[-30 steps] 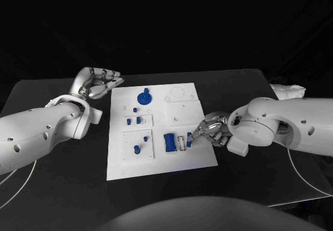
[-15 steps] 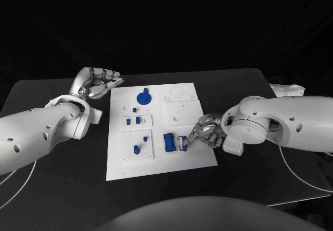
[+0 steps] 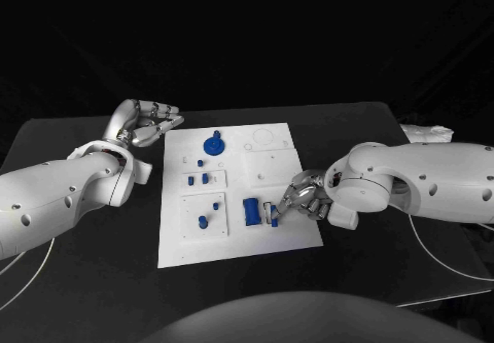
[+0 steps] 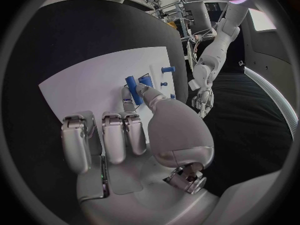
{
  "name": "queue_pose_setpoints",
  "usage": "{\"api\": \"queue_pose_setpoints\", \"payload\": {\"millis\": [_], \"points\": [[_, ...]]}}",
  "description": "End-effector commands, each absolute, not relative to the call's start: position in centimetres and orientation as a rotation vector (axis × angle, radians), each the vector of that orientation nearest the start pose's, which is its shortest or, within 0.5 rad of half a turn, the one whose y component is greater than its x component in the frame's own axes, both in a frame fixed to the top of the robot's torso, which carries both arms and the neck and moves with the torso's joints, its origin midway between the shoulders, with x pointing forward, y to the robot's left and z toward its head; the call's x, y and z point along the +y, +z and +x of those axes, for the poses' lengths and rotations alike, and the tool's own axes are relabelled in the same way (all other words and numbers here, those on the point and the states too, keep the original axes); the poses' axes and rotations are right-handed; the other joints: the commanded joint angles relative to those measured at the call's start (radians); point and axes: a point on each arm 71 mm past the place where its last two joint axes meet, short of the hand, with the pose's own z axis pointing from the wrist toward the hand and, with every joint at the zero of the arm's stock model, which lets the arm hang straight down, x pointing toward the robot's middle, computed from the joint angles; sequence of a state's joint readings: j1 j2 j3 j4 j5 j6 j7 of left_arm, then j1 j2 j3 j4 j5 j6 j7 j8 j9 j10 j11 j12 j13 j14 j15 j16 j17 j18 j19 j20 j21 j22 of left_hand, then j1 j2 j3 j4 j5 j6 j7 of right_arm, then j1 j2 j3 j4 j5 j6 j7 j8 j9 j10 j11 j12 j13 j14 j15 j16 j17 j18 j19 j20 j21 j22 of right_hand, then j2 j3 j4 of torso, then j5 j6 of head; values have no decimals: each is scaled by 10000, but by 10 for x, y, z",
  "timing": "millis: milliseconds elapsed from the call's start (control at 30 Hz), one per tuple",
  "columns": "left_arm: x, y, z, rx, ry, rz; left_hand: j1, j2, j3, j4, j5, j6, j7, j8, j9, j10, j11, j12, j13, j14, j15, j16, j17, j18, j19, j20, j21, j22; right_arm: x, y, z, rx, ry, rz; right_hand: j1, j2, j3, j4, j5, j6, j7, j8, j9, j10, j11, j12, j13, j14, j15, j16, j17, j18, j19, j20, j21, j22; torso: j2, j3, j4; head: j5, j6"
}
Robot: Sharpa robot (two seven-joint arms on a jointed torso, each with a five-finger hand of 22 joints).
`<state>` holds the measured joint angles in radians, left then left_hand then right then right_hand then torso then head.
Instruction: Assemble the parts on the task board
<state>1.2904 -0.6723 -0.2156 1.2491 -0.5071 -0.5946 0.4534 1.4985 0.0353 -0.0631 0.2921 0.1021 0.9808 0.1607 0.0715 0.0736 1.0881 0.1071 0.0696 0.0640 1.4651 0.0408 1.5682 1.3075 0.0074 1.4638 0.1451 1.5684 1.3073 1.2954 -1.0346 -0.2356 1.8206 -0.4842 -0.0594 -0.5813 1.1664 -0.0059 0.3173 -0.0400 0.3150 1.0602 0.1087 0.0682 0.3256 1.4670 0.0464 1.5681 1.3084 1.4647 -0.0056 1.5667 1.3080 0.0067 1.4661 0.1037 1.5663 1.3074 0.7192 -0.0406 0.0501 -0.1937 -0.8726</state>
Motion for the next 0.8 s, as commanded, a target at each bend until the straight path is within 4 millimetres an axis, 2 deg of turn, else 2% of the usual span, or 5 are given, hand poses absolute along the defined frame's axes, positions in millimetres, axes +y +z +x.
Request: {"api": "queue_pose_setpoints", "payload": {"millis": [33,133,233,400,800], "points": [[204,-186,531,13520,-11146,-4509,-6,128,-41,5,40,52,-9,-49,-15,53,3,-8,-3,1057,-21,26,2633,-74,1070,-26,24,2634,-226,-239,387,25733,6289,7766,0,-24,-33,-4,-51,85,12,-14,-14,1038,-38,27,2624,1061,-69,41,2628,-67,1046,-65,45,2634,-7,-3,-8,-80,0],[204,-186,531,13514,-11147,-4501,-6,128,-41,5,40,52,-9,-49,-15,53,3,-8,-3,1057,-21,26,2633,-74,1070,-26,24,2634,-226,-239,386,25752,6259,7770,0,-22,-33,-4,-52,88,13,-12,-16,1038,-38,27,2624,1061,-69,41,2628,-67,1046,-65,45,2634,-4,-9,5,-104,0],[204,-186,531,13499,-11165,-4489,10,166,-93,3,44,61,-13,-46,-15,57,1,-10,-3,1057,-22,26,2633,-74,1070,-25,24,2634,-226,-239,386,25764,6232,7775,0,-22,-33,-4,-52,88,13,-12,-16,1038,-38,27,2624,1061,-69,41,2628,-67,1046,-65,45,2634,4,-7,-13,15,0],[203,-186,531,13483,-11197,-4466,10,166,-93,3,44,61,-13,-46,-15,57,1,-10,-3,1057,-22,26,2633,-74,1070,-25,24,2634,-225,-240,387,25707,6224,7815,1,-14,-32,-3,-56,104,17,-7,-20,1038,-36,27,2624,1061,-69,41,2628,-67,1046,-65,45,2634,0,5,1,-124,0],[204,-186,531,13460,-11168,-4478,10,166,-93,3,44,61,-13,-46,-15,57,1,-10,-3,1057,-22,26,2633,-74,1070,-25,24,2634,-224,-241,392,25600,6197,7854,1,-11,-32,-2,-58,110,18,-5,-23,1038,-35,27,2624,1061,-69,41,2628,-67,1046,-66,45,2634,6,5,-14,-76,0]]}}
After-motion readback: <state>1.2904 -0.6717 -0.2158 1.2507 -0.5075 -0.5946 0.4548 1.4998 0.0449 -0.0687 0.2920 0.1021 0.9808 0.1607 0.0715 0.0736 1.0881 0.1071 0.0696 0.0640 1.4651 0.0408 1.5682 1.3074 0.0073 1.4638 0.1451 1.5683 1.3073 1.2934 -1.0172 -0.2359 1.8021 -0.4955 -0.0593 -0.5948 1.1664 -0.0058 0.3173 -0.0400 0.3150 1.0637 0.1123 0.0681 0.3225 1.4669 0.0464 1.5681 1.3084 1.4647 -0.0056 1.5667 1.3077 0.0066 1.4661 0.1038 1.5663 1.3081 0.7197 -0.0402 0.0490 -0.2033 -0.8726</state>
